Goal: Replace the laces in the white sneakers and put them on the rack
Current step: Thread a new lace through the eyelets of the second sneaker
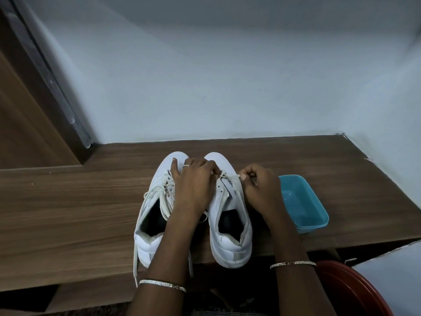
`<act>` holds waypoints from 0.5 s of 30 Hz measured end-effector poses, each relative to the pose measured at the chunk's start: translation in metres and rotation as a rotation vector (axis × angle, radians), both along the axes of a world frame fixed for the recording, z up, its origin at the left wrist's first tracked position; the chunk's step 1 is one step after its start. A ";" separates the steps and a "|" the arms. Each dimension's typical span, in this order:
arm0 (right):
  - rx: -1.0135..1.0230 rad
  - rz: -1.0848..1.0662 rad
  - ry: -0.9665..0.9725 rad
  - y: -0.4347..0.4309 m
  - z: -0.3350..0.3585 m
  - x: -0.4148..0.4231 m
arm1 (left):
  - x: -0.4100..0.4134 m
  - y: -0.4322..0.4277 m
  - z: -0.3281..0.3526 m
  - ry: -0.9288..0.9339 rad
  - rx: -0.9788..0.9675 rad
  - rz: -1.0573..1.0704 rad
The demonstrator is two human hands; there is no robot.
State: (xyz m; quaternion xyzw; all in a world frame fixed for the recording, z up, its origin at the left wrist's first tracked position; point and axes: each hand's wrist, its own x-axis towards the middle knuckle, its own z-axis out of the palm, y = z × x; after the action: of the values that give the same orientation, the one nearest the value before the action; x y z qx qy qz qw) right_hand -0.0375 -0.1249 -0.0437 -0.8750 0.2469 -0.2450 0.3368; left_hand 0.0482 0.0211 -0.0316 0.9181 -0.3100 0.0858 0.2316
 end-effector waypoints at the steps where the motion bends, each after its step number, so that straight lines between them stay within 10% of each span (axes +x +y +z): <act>1: -0.005 -0.054 0.000 -0.003 0.001 -0.001 | 0.001 0.001 0.000 -0.010 0.001 0.005; 7: -0.055 -0.215 -0.086 -0.008 0.005 -0.006 | 0.006 0.011 0.004 0.032 -0.014 0.004; 15: -0.265 0.104 0.147 0.004 0.000 0.008 | 0.006 0.015 0.009 0.136 -0.045 -0.012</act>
State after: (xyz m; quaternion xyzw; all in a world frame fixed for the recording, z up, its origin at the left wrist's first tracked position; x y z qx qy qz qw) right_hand -0.0298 -0.1209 -0.0438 -0.9388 0.1909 -0.1932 0.2118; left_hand 0.0540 0.0364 -0.0226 0.9145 -0.2970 0.0290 0.2733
